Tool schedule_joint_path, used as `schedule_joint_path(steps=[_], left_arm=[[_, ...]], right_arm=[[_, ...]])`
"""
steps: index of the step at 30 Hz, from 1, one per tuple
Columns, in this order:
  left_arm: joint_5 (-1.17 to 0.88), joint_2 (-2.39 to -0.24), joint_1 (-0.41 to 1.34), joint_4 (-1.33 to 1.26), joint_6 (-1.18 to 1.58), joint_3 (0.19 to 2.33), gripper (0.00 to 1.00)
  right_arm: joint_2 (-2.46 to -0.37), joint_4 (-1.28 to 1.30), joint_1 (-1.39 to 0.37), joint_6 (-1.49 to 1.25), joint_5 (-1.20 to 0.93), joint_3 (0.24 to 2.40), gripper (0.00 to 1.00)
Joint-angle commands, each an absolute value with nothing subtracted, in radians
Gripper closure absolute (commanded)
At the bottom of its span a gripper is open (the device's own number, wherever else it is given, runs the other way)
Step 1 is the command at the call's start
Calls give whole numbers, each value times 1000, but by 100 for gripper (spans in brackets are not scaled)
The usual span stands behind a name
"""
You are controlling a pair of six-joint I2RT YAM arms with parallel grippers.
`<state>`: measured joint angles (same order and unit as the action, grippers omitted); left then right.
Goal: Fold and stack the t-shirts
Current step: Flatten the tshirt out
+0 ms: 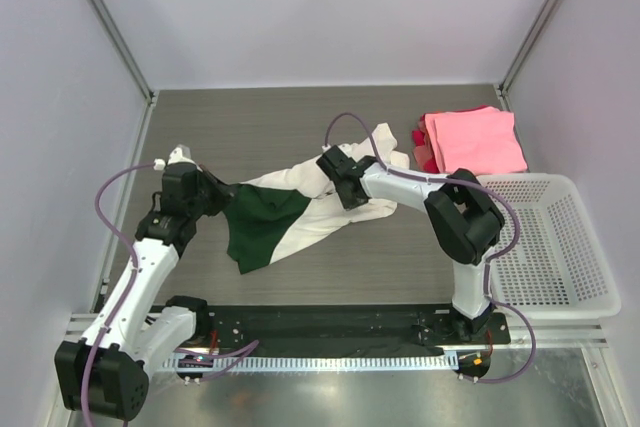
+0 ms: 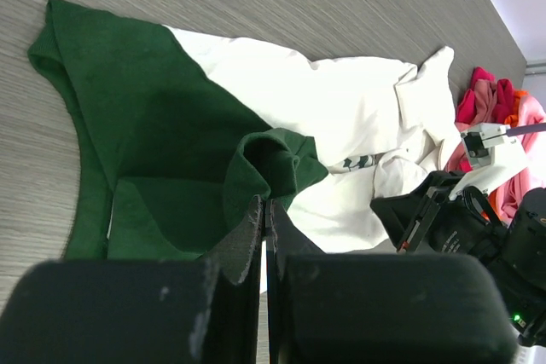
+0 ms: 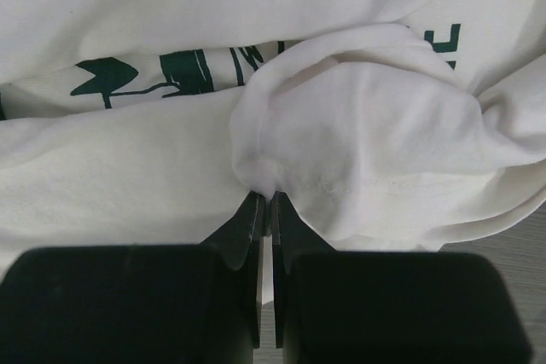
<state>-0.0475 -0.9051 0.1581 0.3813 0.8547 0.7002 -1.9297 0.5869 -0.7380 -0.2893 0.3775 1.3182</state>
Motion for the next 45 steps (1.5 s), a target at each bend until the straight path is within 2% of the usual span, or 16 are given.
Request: schedule_joint_path(steps=[1,3,5,10,17,23,36,45], left_arm=[[-51,-907,163,387,824,750,100],[-48,-913,163,390,821,755,100],[-49,-922,161,388,821,756,100],[-43,-927,161,387,813,761,100],[-23,-975,140,416,799,854,100],[-28,-1011,84,434,795,957,100],[-98,-1135,-116,606,744,1465,100],[-287,-1128,-130,465,749,1738,100]], right_arm=[[-1859,607,-741,-293,417,1358,93],[-1835,624,-739,-294,405,1368,93],[-1824,638,-735,-296,403,1376,99],[-1778,641,-672,-336,339,1384,99],[-1681,634,-383,-448,152,1454,99],[-1628,630,-247,-499,89,1486,99],[-1505,630,-144,-466,58,1574,99],[-1333,615,-144,-445,-118,1617,99]])
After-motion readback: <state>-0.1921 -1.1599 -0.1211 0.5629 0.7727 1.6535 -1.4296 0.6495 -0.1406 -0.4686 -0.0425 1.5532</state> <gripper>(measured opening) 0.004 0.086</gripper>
